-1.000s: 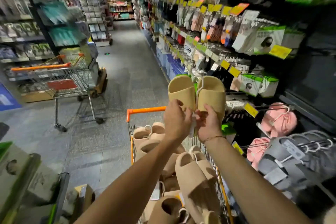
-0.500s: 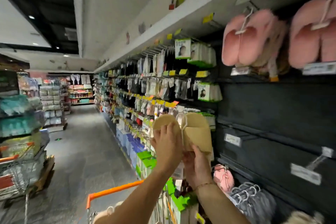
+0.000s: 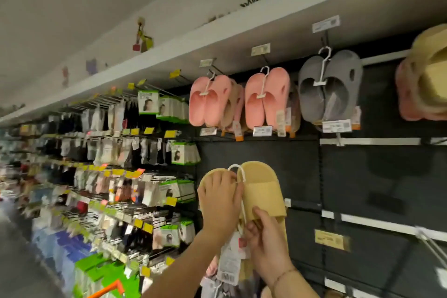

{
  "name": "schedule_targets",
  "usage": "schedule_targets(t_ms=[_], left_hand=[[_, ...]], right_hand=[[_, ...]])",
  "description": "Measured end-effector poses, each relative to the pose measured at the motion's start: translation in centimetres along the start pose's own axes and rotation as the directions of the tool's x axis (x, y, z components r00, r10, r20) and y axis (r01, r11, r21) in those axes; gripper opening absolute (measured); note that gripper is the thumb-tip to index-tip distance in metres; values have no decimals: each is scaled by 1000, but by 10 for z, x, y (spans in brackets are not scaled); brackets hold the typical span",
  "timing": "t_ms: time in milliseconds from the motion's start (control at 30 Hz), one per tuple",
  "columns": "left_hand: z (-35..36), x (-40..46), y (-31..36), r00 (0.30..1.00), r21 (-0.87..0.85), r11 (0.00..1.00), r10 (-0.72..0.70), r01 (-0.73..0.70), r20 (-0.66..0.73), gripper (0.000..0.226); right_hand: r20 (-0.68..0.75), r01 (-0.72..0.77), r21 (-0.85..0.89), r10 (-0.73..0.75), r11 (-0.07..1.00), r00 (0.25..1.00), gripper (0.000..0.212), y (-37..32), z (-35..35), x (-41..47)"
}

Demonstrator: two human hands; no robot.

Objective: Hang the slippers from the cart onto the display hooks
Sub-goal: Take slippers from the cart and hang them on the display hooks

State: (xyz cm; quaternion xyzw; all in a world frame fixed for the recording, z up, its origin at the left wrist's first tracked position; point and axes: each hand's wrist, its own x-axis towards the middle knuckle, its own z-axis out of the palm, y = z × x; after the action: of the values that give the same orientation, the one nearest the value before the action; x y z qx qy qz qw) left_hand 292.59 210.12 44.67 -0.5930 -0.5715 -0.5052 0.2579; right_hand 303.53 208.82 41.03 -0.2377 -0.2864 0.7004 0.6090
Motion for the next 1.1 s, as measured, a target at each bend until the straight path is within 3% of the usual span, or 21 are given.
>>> schedule_targets(t_ms=[100,333,633,733,900,1000,1067,1100], left_hand=[[24,7,61,999,-182,983,25,-29,-24,12],[60,21,187,995,-457,884,94,-97,-29,10],[100,31,357,979,-575,798,201,-178,-25,15],[108,31,410,977,-647,742,213,-174,-18,16],[104,25,499,985,-757,647,172,-89,31,18],[105,28,535,980,-820,571,185,-47,73,18],[107,30,563,971,-842,537,226,-55,80,22],[107,31,578,967,-845,532,240,-58,85,23]], right_hand=[[-32,66,-15,-66,998,997,15,-46,-33,-11],[-111,221,29,-216,975,970,19,-142,-94,-34],[-166,339,-19,-337,941,927,27,-281,-182,-70],[-167,428,-119,-443,896,881,16,-325,-206,-95],[-160,497,-225,-535,838,829,15,-390,-243,-144],[-121,439,-350,-505,828,855,26,-420,-256,-177],[-92,349,-600,-495,720,864,31,-445,-267,-203],[-77,291,-751,-515,593,854,29,-457,-272,-216]])
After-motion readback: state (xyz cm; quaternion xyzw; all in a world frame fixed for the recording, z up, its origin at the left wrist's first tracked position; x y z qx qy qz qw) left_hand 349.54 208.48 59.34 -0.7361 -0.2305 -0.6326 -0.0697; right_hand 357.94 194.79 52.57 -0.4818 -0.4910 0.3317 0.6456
